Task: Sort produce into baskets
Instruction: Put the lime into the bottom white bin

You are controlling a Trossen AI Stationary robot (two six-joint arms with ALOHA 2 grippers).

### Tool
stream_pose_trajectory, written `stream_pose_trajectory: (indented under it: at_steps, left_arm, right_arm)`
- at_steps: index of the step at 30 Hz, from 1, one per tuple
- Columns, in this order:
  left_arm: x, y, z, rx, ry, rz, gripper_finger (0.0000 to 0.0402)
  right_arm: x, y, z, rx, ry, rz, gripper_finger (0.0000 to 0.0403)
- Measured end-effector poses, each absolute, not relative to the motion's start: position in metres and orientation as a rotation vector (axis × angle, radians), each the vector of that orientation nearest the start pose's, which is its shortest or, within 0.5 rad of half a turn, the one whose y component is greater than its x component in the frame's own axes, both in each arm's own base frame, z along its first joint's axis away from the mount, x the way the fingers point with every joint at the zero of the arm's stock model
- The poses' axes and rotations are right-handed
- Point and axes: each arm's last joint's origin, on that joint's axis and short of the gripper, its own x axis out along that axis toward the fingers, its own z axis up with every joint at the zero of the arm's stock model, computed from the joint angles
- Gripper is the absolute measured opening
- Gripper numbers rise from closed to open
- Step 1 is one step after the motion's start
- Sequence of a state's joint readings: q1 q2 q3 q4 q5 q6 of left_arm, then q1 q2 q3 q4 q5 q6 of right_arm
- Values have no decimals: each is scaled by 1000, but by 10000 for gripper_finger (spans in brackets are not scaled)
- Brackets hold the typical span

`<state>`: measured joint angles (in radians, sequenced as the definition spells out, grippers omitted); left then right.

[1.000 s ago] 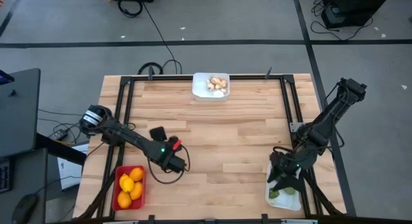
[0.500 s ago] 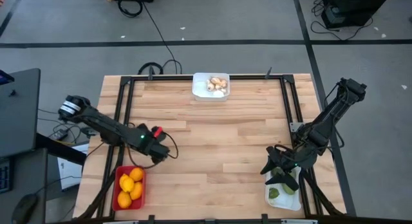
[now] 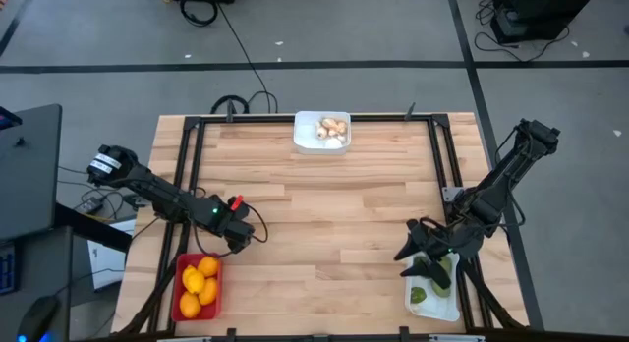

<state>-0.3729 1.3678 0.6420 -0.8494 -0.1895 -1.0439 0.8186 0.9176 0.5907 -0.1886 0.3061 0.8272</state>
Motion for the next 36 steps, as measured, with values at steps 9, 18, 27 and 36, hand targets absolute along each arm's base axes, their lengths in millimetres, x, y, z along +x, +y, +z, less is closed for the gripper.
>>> stream_pose_trajectory:
  at_steps: [9, 18, 27, 36]
  left_arm:
    - [200, -65, 157, -242, 1119, 577, 138]
    - [258, -80, 197, -168, 546, 230, 157]
    - [281, -70, 241, -232, 70, 184, 157]
    - [289, -57, 259, -267, -183, 205, 158]
  right_arm:
    - [149, 126, 242, 396, 503, 100, 242]
    - [183, 110, 219, 257, 455, -241, 242]
    - [232, 122, 205, -61, 294, -188, 242]
    - [266, 110, 221, -295, -45, -371, 242]
